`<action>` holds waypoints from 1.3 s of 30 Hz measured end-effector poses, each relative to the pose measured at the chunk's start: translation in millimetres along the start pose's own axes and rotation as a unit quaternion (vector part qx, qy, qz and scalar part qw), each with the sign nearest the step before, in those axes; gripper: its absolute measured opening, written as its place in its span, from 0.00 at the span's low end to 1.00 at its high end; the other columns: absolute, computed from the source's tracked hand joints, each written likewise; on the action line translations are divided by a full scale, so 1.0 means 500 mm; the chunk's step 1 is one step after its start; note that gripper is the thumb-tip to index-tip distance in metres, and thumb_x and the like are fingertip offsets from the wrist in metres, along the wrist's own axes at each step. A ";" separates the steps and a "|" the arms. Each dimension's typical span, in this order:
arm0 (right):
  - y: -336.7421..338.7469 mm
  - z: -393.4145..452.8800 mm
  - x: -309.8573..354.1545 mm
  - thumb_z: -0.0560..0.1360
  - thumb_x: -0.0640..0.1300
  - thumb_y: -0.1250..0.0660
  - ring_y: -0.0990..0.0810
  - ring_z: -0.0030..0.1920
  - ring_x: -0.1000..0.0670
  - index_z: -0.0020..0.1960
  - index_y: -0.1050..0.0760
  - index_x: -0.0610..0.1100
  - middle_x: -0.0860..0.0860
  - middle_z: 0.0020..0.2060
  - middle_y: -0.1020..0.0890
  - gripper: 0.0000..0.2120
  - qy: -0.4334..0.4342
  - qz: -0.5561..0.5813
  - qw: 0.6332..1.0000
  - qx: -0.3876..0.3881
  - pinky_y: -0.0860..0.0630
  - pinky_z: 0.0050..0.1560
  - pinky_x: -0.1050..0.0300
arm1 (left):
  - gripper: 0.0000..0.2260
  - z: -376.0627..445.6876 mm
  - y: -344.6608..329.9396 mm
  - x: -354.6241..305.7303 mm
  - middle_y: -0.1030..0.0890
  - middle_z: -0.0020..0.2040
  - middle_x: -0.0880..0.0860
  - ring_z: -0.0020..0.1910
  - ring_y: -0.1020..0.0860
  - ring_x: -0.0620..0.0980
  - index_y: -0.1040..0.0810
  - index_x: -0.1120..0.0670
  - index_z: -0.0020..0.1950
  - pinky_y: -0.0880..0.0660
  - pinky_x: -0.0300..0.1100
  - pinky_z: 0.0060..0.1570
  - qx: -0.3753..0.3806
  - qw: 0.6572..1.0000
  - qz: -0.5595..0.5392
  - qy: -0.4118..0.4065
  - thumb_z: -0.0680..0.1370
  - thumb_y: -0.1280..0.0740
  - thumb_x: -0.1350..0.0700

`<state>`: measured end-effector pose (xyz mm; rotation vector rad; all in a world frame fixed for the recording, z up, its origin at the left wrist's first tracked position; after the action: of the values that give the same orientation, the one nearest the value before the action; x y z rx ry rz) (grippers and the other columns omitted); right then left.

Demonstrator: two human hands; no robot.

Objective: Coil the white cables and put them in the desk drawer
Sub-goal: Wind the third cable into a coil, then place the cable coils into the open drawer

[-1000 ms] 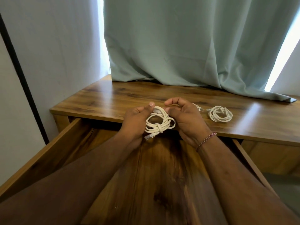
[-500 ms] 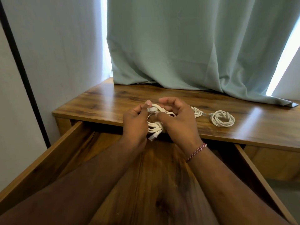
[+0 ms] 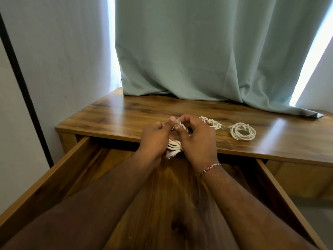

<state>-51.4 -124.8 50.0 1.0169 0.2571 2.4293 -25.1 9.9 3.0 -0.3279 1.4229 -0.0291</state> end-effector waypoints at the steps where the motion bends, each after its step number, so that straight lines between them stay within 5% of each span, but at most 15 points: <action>1: -0.004 0.003 -0.006 0.77 0.43 0.26 0.16 0.45 0.59 0.50 0.18 0.49 0.59 0.42 0.15 0.03 -0.015 0.010 1.000 0.001 0.20 0.48 0.62 | 0.17 0.004 0.006 -0.005 0.19 0.33 0.60 0.33 0.20 0.57 0.18 0.59 0.41 0.23 0.51 0.37 -0.006 1.000 0.014 -0.010 0.79 0.27 0.45; 4: 0.000 0.013 -0.014 0.76 0.45 0.24 0.15 0.43 0.57 0.48 0.18 0.48 0.55 0.40 0.14 0.04 -0.044 0.034 0.998 -0.017 0.17 0.47 0.55 | 0.19 0.011 0.026 -0.026 0.17 0.33 0.61 0.34 0.18 0.59 0.18 0.63 0.43 0.20 0.56 0.40 -0.017 0.998 0.057 -0.026 0.77 0.25 0.45; 11: 0.015 0.022 -0.044 0.75 0.43 0.23 0.13 0.39 0.44 0.45 0.16 0.47 0.47 0.37 0.13 0.02 -0.158 0.155 0.975 -0.029 0.15 0.45 0.39 | 0.16 0.005 0.033 -0.029 0.19 0.31 0.56 0.32 0.19 0.56 0.17 0.61 0.44 0.22 0.49 0.36 -0.013 0.997 0.072 -0.010 0.78 0.26 0.47; 15: 0.003 0.015 -0.066 0.73 0.45 0.22 0.14 0.40 0.50 0.46 0.18 0.52 0.52 0.37 0.15 0.06 -0.148 0.075 0.986 -0.008 0.16 0.47 0.43 | 0.09 0.007 0.034 -0.009 0.20 0.32 0.56 0.23 0.28 0.48 0.18 0.59 0.44 0.32 0.38 0.22 0.033 0.997 0.054 0.041 0.81 0.29 0.55; 20: -0.022 0.005 -0.069 0.73 0.45 0.21 0.12 0.44 0.49 0.57 0.26 0.55 0.52 0.47 0.13 0.19 -0.199 0.167 0.964 0.048 0.14 0.45 0.40 | 0.07 0.026 0.071 -0.034 0.13 0.43 0.59 0.36 0.16 0.54 0.16 0.61 0.53 0.19 0.51 0.40 0.028 0.992 0.120 0.026 0.81 0.31 0.58; 25: -0.065 -0.010 -0.042 0.70 0.44 0.19 0.17 0.61 0.55 0.62 0.23 0.54 0.55 0.60 0.18 0.24 -0.152 0.182 0.953 0.187 0.18 0.62 0.50 | 0.08 0.047 0.114 -0.037 0.13 0.45 0.61 0.43 0.15 0.57 0.17 0.63 0.55 0.18 0.57 0.54 -0.010 0.994 0.096 0.048 0.83 0.33 0.60; 27: -0.089 -0.019 -0.034 0.66 0.48 0.18 0.17 0.61 0.55 0.63 0.22 0.57 0.54 0.62 0.18 0.28 -0.128 0.156 0.956 0.214 0.19 0.63 0.51 | 0.08 0.049 0.125 -0.047 0.13 0.43 0.60 0.41 0.15 0.56 0.17 0.63 0.54 0.18 0.56 0.53 -0.016 0.994 0.081 0.065 0.82 0.34 0.61; 33: -0.114 -0.017 -0.008 0.68 0.39 0.20 0.16 0.55 0.56 0.58 0.16 0.51 0.54 0.56 0.15 0.20 -0.070 0.047 0.980 0.183 0.19 0.61 0.56 | 0.06 0.025 0.192 -0.085 0.15 0.42 0.60 0.37 0.18 0.54 0.18 0.61 0.52 0.19 0.45 0.32 0.044 0.982 0.158 0.091 0.81 0.35 0.63; 39: -0.214 -0.084 0.029 0.66 0.43 0.17 0.19 0.48 0.55 0.58 0.16 0.49 0.52 0.53 0.16 0.21 0.020 -0.064 0.952 0.298 0.20 0.55 0.56 | 0.07 -0.017 0.328 -0.034 0.14 0.49 0.62 0.36 0.18 0.50 0.18 0.60 0.58 0.18 0.40 0.33 0.093 0.934 0.302 0.168 0.82 0.33 0.65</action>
<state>-50.7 -24.6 -8.4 1.1420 1.0860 2.2957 -64.6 168.5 -20.8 0.2972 1.7953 0.2941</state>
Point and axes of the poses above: each hand's wrist, its own z-axis towards the middle knuckle, its own y-axis out of the back of the hand, x = y × z, the point moved 6 cm from there along z, towards the middle knuckle
